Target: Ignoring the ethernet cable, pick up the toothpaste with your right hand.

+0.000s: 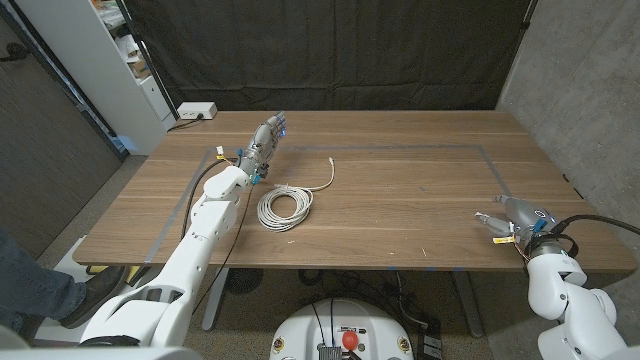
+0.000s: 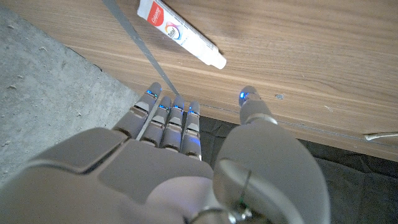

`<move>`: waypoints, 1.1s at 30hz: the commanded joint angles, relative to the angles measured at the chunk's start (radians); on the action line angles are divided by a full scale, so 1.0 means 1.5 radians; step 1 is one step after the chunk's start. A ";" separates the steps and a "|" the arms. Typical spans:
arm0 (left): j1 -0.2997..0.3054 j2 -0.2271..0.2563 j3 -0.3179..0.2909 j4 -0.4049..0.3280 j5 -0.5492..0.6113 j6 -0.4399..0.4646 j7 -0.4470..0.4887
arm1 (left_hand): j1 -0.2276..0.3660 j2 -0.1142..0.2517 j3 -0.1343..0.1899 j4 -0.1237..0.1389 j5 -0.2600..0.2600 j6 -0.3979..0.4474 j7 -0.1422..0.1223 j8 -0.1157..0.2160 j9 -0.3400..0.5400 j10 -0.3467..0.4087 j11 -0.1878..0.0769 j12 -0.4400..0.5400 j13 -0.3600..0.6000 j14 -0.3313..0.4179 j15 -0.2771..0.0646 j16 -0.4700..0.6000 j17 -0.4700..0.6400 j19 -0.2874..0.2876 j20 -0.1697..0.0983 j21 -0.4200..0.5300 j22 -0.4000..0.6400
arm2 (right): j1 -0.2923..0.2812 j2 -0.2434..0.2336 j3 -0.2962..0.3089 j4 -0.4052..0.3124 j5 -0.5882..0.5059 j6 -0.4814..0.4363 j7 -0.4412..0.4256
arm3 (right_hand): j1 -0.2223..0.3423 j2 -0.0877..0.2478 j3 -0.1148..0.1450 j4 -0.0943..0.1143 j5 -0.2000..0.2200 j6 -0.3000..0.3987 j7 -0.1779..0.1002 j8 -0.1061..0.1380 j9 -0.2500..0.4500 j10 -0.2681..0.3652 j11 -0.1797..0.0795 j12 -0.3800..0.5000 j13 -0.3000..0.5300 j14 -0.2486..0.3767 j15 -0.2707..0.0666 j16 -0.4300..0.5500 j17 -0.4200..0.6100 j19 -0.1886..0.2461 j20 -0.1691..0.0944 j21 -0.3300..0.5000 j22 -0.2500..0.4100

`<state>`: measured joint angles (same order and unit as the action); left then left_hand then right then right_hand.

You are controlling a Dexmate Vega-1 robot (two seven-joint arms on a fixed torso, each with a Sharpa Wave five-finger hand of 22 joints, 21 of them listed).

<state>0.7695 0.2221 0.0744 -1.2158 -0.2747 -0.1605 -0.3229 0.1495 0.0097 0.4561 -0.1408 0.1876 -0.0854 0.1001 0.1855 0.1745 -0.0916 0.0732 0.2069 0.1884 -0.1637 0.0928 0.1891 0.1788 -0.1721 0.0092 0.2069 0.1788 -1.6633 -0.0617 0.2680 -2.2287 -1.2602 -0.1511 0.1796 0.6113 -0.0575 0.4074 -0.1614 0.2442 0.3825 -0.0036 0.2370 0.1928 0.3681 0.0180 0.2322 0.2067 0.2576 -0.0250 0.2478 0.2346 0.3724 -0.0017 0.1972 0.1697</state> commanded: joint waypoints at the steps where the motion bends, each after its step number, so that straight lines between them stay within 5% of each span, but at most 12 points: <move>1: -0.001 -0.002 0.005 -0.009 0.006 0.004 0.006 | 0.007 -0.001 -0.001 0.001 -0.002 0.000 0.004 0.002 0.003 -0.001 0.002 0.003 0.002 -0.003 0.003 0.000 0.003 -0.033 0.005 -0.002 0.003 | 0.001 -0.022 -0.012 0.019 -0.025 -0.020 -0.015 | 0.008 -0.003 0.004 -0.001 0.003 0.009 0.002 0.000 0.002 0.006 0.002 -0.001 0.003 0.006 -0.001 0.003 0.003 -0.001 -0.003 -0.002 0.002; 33: 0.021 0.009 0.016 -0.071 0.017 0.039 0.032 | 0.008 -0.001 -0.002 0.001 -0.003 0.007 0.007 0.004 0.003 0.006 0.003 0.005 0.002 0.000 0.006 0.001 0.003 -0.030 0.007 -0.001 0.003 | 0.012 -0.049 -0.016 0.083 -0.003 -0.046 -0.056 | 0.016 -0.005 0.009 0.005 0.008 0.030 -0.004 0.000 0.002 0.029 -0.006 0.002 0.004 0.037 -0.012 0.013 0.008 0.014 -0.010 0.003 0.002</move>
<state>0.7928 0.2303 0.0907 -1.2934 -0.2535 -0.1182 -0.2839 0.1495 0.0096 0.4562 -0.1407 0.1876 -0.0820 0.1035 0.1855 0.1745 -0.0862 0.0786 0.2069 0.1883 -0.1637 0.0927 0.1891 0.1788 -0.1740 0.0112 0.2069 0.1788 -1.6521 -0.1273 0.2463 -2.1378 -1.2960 -0.2141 0.1219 0.6257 -0.0642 0.4130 -0.1557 0.2517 0.4201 -0.0090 0.2369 0.1928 0.4025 0.0087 0.2322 0.2066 0.2986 -0.0413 0.2593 0.2443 0.3845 -0.0139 0.1972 0.1697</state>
